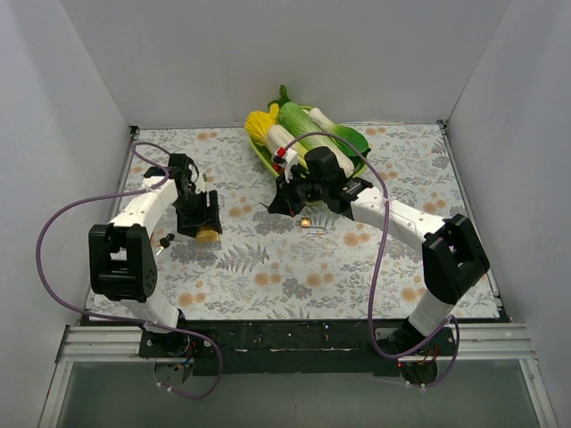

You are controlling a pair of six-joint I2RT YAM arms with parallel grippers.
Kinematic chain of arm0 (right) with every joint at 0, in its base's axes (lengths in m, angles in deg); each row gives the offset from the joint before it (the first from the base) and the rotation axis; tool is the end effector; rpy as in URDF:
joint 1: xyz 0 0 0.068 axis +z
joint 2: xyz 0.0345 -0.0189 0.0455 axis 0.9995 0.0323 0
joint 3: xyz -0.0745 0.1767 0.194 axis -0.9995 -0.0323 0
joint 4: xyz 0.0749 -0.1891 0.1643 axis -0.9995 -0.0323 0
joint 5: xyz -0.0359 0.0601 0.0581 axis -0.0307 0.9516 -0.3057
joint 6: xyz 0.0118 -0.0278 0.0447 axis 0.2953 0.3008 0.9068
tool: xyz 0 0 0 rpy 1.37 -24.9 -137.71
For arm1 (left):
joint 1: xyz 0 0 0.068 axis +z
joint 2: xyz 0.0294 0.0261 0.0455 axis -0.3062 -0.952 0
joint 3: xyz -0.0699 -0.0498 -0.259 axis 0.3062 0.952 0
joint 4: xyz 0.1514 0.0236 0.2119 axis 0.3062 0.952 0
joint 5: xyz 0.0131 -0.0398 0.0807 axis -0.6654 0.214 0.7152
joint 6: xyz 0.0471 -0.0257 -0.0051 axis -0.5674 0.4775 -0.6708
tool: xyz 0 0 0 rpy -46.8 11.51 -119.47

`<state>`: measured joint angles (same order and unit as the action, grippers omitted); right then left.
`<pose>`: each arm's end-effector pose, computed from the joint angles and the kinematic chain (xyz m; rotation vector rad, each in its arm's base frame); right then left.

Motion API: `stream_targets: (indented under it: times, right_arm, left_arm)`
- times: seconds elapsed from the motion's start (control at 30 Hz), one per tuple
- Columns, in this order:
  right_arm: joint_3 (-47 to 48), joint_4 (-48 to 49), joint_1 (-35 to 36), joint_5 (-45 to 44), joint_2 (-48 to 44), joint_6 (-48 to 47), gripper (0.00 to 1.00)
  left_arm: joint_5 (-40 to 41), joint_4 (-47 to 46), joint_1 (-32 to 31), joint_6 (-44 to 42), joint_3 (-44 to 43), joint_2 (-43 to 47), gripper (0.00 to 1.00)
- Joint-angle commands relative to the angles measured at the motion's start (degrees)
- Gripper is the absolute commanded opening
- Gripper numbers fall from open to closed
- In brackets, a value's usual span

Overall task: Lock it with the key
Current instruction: Place the lock at the center of the board.

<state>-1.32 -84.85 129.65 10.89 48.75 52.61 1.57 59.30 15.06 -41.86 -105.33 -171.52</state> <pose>0.2811 0.2715 0.2867 -0.9560 1.9140 1.0156 0.2976 -0.0235 0.2304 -1.1522 2.8545 -0.4617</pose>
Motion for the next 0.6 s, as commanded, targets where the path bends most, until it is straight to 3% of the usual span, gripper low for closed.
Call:
stream_targets:
  times: [0.0,0.23,0.47,0.57]
  right_arm:
    - [0.8,1.38,-0.01,-0.43,-3.15,-1.41,0.01]
    - [-1.58,2.08,-0.01,-1.22,-5.17,-1.41,0.01]
    - [-1.84,2.34,-0.1,-1.66,-5.61,-2.02,0.01]
    - [-1.93,2.25,-0.19,-1.57,-5.7,-2.02,0.01]
  left_arm:
    - [6.3,-1.81,-3.47,0.9,0.74,-0.87,0.0]
    - [13.42,-1.2,-4.18,0.73,-0.05,-5.96,0.0]
    - [13.25,-2.25,-4.27,1.69,1.97,-8.87,0.0]
    - [13.6,-2.87,-4.27,2.13,1.44,-10.01,0.06]
